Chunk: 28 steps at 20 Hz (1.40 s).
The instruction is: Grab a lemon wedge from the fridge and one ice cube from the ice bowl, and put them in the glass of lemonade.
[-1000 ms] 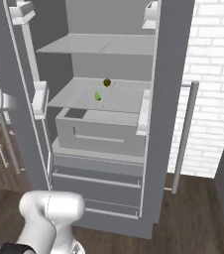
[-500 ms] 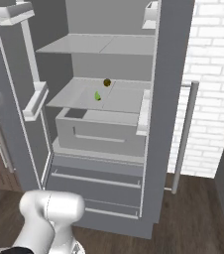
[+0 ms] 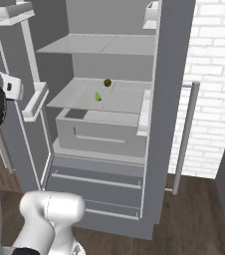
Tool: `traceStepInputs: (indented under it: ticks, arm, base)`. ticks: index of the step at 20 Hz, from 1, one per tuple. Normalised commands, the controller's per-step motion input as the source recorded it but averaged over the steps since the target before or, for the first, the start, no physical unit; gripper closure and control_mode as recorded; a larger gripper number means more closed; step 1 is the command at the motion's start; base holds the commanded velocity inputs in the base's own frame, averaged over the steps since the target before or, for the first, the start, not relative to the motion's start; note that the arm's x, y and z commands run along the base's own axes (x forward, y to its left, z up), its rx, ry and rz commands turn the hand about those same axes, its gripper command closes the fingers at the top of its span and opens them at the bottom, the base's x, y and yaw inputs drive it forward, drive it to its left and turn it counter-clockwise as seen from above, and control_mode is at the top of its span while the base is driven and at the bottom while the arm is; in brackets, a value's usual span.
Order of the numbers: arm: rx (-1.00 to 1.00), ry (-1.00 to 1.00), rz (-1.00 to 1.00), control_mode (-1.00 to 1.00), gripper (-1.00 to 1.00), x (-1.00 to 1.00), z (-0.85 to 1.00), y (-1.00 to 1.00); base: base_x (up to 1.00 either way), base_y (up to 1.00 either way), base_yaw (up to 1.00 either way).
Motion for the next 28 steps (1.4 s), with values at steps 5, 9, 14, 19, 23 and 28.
traceStepInputs:
  ticks: [5, 9, 14, 19, 23, 28]
  arm:
    - [0.09, 0.17, 0.33, -1.0, -1.0, 1.0, -0.02, 0.01]
    - [0.04, 0.27, 0.32, -1.0, -1.0, 1.0, -0.28, 0.15]
    - [0.06, 0.1, 0.3, -1.0, -1.0, 0.75, -0.07, 0.06]
    - [0.01, -0.01, 0.18, -1.0, -1.0, 0.25, 0.03, 0.17]
    - [0.0, 0.0, 0.11, -1.0, -1.0, 0.0, 0.0, 0.63]
    - [0.0, -0.01, 0.08, -1.0, -1.0, 0.0, 0.0, 0.74]
  base:
    - [0.0, 0.0, 0.0]
    - [0.0, 0.0, 0.0]
    - [0.0, 0.0, 0.0]
    - [0.0, 0.0, 0.0]
    - [0.0, 0.0, 0.0]
    - [0.0, 0.0, 0.0]
